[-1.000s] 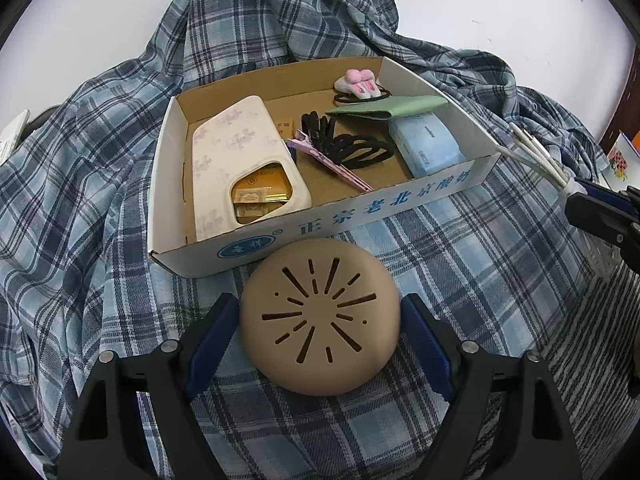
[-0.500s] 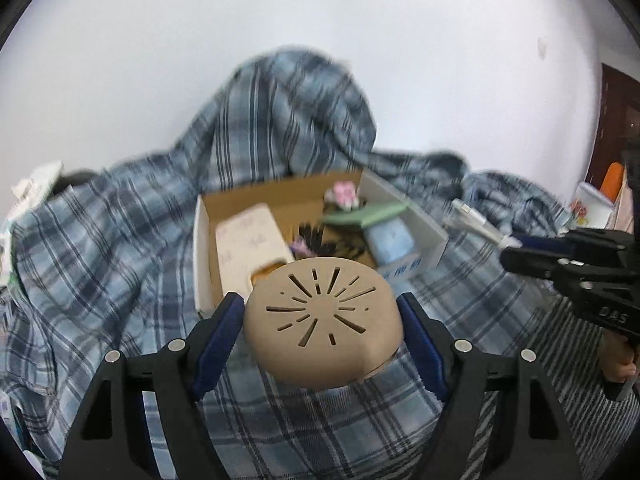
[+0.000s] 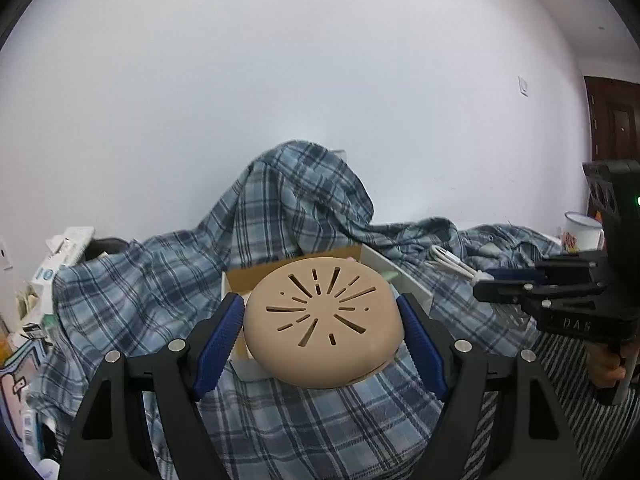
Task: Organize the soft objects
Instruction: 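Lower the pad and cable into the box and open both grippers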
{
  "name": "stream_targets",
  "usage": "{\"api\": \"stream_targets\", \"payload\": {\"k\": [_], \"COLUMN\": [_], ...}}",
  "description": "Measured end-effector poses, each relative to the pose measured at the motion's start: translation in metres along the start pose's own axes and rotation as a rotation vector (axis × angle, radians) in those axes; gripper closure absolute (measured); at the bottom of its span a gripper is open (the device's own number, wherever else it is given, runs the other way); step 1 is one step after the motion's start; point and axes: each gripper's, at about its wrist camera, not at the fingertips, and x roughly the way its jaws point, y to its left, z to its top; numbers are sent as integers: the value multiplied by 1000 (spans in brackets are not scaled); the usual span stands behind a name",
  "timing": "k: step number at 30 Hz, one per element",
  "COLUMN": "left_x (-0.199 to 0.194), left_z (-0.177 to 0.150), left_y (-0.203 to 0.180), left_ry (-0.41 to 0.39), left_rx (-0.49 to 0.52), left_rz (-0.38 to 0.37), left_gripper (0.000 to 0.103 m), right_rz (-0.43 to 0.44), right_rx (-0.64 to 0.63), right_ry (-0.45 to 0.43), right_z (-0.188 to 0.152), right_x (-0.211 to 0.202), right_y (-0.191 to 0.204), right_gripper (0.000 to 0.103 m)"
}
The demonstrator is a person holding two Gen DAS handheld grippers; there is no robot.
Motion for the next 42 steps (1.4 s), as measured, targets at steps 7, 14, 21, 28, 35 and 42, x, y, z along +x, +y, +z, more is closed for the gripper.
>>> {"api": "stream_targets", "payload": {"k": [7, 14, 21, 28, 35, 42], "left_x": [-11, 15, 65, 104, 133, 146], "left_z": [40, 86, 101, 74, 50, 34], "left_y": [4, 9, 24, 32, 37, 35], "left_ry": [-78, -109, -90, 48, 166, 198], "left_rx": [-30, -85, -89, -78, -106, -78], "left_rz": [31, 37, 77, 90, 55, 67], "left_gripper": [23, 23, 23, 23, 23, 23], "right_rz": [4, -59, -118, -109, -62, -41], "right_rx": [9, 2, 60, 124, 93, 103], "right_ry": [-28, -174, -251, -152, -33, 43], "right_z": [17, 70, 109, 113, 84, 67], "right_x": [-5, -10, 18, 77, 113, 142], "right_y": [4, 11, -1, -21, -22, -26], "right_gripper": [86, 86, 86, 86, 86, 86]}}
